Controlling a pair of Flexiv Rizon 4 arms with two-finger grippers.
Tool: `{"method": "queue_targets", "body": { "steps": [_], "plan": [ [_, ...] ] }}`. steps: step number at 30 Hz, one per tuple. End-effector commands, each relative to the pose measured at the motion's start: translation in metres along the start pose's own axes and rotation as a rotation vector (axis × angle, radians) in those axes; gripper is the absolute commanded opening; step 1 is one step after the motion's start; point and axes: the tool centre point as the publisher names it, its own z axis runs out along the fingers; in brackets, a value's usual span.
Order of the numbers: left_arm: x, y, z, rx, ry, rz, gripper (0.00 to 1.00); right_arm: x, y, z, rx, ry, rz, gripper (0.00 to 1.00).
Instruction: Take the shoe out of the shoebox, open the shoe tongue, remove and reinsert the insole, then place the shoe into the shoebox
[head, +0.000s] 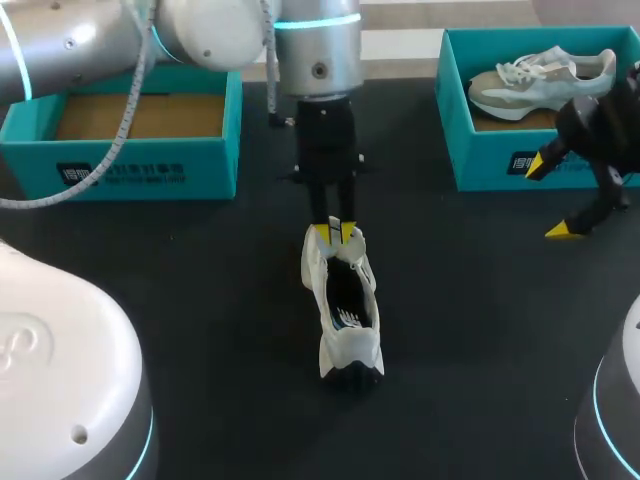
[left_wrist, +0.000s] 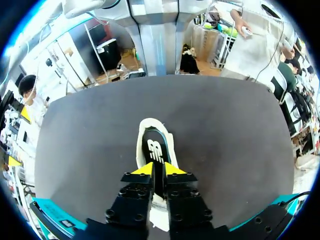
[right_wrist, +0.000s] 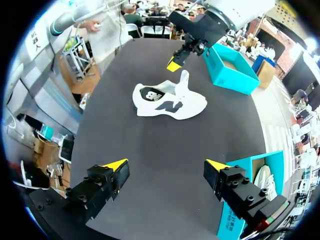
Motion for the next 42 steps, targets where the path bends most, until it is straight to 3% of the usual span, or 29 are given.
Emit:
{"method": "queue_targets", "body": {
  "steps": [1,8,20,25,35,42],
  "plan": [
    [-0.010,-0.003,0.019,-0.020,0.025,0.012,0.00,0.000,0.000,0.000,0.000,0.000,0.000,1.00],
    [-0.015,-0.008,0.045,-0.067,0.066,0.032,0.00,0.000,0.000,0.000,0.000,0.000,0.000,1.00],
    [-0.011,0.002,0.083,-0.137,0.092,0.054,0.00,0.000,0.000,0.000,0.000,0.000,0.000,1.00],
    [-0.010,0.003,0.097,-0.233,0.102,0.061,0.00,0.000,0.000,0.000,0.000,0.000,0.000,1.00],
    [0.003,0.003,0.120,-0.209,0.136,0.067,0.00,0.000,0.000,0.000,0.000,0.000,0.000,1.00],
    [0.005,0.011,0.142,-0.280,0.113,0.057,0.00,0.000,0.000,0.000,0.000,0.000,0.000,1.00]
  ]
}}
